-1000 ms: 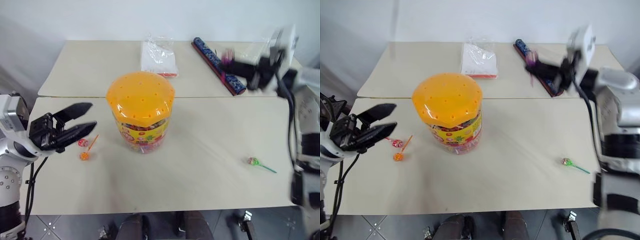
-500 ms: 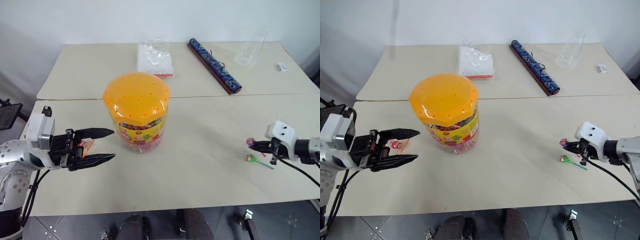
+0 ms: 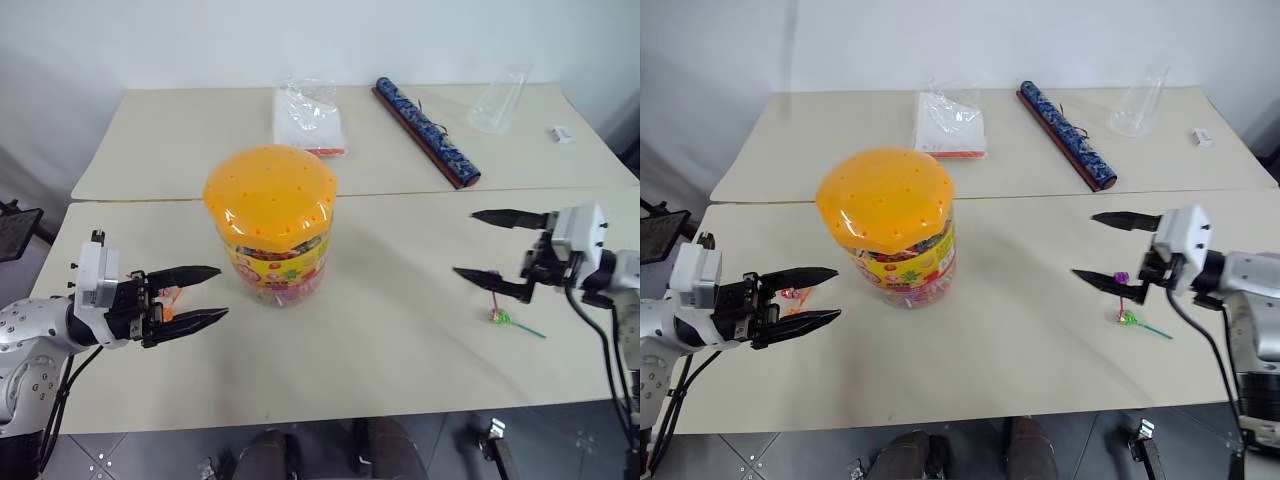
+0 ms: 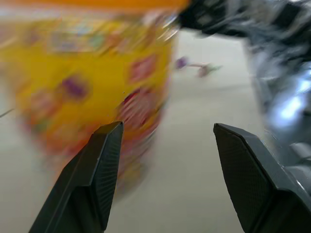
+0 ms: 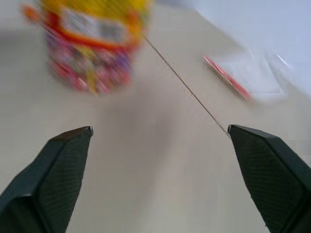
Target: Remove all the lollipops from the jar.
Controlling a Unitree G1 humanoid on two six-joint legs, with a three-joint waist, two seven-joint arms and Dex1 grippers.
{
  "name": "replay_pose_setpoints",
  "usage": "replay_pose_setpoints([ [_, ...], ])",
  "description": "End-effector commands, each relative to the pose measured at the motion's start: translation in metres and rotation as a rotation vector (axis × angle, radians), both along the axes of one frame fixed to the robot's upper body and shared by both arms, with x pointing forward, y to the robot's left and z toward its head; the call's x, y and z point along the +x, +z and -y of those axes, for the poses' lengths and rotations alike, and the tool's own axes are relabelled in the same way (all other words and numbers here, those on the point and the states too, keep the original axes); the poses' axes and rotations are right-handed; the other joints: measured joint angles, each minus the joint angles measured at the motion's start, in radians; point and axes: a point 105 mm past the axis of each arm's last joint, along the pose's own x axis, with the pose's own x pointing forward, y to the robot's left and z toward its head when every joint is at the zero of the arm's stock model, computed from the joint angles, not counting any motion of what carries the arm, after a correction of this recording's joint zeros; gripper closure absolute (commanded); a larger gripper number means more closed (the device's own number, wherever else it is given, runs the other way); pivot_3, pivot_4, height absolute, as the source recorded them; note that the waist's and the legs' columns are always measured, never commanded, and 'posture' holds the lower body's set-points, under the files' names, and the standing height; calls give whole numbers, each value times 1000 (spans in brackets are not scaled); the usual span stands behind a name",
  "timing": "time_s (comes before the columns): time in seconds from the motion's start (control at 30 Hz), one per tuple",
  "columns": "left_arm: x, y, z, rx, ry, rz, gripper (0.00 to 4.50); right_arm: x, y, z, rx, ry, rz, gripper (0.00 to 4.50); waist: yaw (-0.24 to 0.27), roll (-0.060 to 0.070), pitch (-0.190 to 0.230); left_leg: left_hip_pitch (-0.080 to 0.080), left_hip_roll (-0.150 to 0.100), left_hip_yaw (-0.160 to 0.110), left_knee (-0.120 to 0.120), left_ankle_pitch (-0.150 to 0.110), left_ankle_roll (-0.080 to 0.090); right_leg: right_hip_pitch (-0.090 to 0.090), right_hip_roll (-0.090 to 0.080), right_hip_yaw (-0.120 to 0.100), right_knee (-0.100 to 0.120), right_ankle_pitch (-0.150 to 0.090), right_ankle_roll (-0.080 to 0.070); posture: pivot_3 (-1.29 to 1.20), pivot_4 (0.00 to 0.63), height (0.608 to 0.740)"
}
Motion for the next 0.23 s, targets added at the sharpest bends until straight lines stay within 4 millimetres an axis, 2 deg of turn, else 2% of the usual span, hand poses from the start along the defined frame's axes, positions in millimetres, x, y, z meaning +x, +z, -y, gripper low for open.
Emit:
replay_pose_setpoints([
  [0.03,7,-11,-15,2,146,18,1357,-10,-21,-27,-4,122,-50,34,9,-1,0,0,0,0,0,0,1,0,-1,0,-1,0,0,0,150,740],
  [0.23,6,-31,-19,10,310,45,1357,-1,-45,-44,2,136,-15,34,15,-1,-1,-1,-2,1,1,-2,3,0,-3,-2,-1,0,1,0,150,740],
])
